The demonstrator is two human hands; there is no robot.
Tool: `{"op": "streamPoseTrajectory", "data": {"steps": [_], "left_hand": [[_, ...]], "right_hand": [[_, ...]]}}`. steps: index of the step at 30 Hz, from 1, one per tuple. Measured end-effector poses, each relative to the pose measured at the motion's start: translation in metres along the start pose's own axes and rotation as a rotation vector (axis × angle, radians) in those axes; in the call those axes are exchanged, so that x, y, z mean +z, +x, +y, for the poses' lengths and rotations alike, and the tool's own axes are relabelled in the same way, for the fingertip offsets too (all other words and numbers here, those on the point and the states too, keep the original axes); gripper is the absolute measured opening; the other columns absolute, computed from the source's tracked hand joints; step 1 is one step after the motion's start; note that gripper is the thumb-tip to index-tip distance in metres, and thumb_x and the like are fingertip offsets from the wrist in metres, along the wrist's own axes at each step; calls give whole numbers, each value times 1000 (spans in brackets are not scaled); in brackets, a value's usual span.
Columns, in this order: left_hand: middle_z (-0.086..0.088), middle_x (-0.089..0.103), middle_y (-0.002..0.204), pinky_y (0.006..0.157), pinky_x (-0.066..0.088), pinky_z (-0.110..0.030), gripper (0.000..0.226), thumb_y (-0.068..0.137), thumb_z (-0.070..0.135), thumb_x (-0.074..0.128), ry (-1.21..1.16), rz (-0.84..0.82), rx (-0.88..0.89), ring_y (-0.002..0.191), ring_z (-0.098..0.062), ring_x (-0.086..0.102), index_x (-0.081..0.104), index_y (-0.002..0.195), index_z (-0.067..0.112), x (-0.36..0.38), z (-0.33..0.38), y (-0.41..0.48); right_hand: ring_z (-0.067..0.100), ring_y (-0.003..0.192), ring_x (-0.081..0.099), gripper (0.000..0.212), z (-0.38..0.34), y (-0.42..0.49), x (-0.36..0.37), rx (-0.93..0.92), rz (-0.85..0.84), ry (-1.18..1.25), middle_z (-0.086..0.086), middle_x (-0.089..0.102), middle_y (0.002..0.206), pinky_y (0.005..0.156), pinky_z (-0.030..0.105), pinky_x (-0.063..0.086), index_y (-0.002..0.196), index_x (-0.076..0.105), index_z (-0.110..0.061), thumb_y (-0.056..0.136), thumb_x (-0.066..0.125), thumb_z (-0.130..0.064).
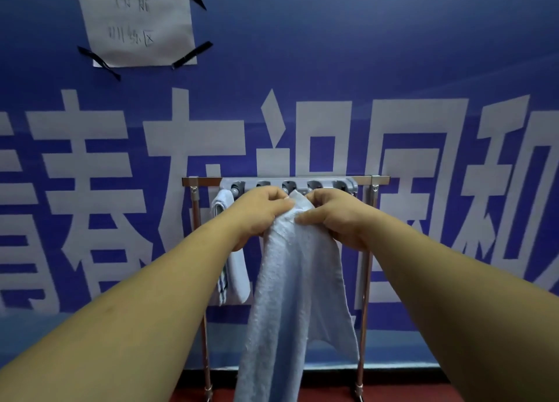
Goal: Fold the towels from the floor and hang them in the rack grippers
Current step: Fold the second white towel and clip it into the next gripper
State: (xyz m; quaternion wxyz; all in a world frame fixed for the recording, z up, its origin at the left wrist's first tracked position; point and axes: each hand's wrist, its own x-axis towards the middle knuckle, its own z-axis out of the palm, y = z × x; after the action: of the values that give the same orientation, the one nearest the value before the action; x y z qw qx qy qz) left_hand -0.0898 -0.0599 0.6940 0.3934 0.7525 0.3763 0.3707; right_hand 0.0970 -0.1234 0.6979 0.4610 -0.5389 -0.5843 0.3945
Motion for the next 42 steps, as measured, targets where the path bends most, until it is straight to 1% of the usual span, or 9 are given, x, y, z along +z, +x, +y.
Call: {"op": "streamPoseTrajectory", "data": {"steps": [3,11,14,18,21,27,34,38,42], "left_hand": [[4,74,80,68,56,-35,15,100,33,71,-21,27,24,74,-14,66,73,97,19,4,-2,7],[-4,79,97,77,65,-32,7,98,21,76,27,54,88,89,-19,75,76,103,17,0,-6,8],[2,80,96,88,65,-36,7,94,20,82,41,118,124,97,-21,76,80,98,16,-5,-5,10],[10,80,96,85,57,-26,4,92,23,84,120,143,153,96,-6,73,83,94,20,-12,-5,11],[7,81,95,83,61,-29,4,91,21,84,103,145,149,95,-11,74,84,94,18,-16,-4,13],[-1,81,93,85,65,-35,5,89,23,87,25,311,106,93,-20,76,83,85,22,-38,-9,23],[1,80,89,90,64,-49,10,88,28,86,49,533,-32,92,-24,76,82,81,23,-72,-24,25],[4,77,93,89,62,-46,11,91,28,84,106,649,-79,94,-21,71,80,82,23,-83,-31,18],[3,75,99,88,62,-47,12,92,28,83,126,718,-125,95,-20,67,79,82,25,-96,-43,12]], "right_hand": [[30,97,79,27,5,2,1,6,-9,17,15,80,105,89,46,65,116,71,-6,90,80,-6],[38,98,77,28,10,11,7,-20,-14,-50,22,78,105,87,48,65,112,70,1,87,82,-5],[31,92,79,22,16,14,2,-19,-14,-171,15,79,100,83,42,66,107,74,-7,88,83,-12],[26,92,78,16,32,17,-5,4,32,-296,6,80,96,88,45,64,102,77,-15,89,84,-22],[24,90,77,15,42,14,-11,27,61,-361,3,80,93,86,43,64,100,78,-17,89,84,-25],[12,81,71,6,66,-1,-33,125,100,-565,-3,77,87,63,21,50,85,78,-21,91,80,-22],[17,78,67,11,72,-3,-42,189,114,-633,7,76,95,62,26,54,96,78,-16,99,71,-24],[14,85,67,15,70,-2,-40,189,117,-677,2,72,98,64,23,50,104,77,-18,103,65,-26],[19,84,71,13,73,-1,-41,223,144,-644,7,71,100,59,22,57,107,74,-15,103,65,-22]]}}
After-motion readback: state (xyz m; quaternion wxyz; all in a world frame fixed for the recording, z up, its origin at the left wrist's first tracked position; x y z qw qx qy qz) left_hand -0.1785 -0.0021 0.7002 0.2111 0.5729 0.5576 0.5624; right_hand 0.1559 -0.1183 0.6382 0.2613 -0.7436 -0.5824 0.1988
